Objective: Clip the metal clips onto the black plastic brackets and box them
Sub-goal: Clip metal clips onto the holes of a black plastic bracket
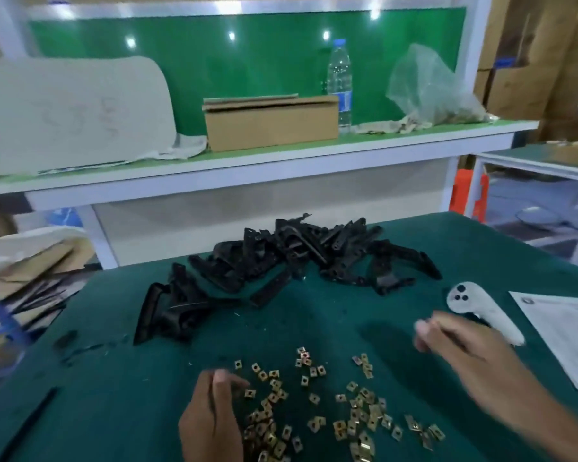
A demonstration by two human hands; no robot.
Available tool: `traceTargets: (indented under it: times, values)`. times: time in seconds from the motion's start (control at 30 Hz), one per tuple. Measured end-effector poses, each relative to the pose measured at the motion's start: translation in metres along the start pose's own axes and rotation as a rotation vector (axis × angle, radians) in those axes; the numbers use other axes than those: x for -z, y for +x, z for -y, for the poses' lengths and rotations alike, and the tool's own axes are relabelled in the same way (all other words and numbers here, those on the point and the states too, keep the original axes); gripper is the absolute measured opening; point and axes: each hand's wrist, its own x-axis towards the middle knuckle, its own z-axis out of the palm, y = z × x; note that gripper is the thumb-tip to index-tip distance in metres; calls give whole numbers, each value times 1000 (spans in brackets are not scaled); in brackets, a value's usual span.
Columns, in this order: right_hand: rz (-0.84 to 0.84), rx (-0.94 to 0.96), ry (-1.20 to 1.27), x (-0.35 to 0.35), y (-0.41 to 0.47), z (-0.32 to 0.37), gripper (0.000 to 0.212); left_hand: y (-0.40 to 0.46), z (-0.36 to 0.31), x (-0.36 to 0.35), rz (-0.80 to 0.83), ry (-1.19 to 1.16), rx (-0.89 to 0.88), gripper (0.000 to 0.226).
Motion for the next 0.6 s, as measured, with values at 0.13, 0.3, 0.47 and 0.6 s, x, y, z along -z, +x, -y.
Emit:
traceTargets:
  times: [0.13,0.3,0.47,0.6]
  values:
    - [175,104,-220,-84,104,-3,28,4,11,-8,-10,-62,54,66]
    - [217,-105,-644,-135,186,-43,60,7,15,-11,17,-109,92,70]
    - [-50,91,-720,-131,181,-44,33,10,16,-10,17,-115,89,73]
    - [-166,114,-44,-99,128,-9,37,11,14,-9,-1,-82,48,70]
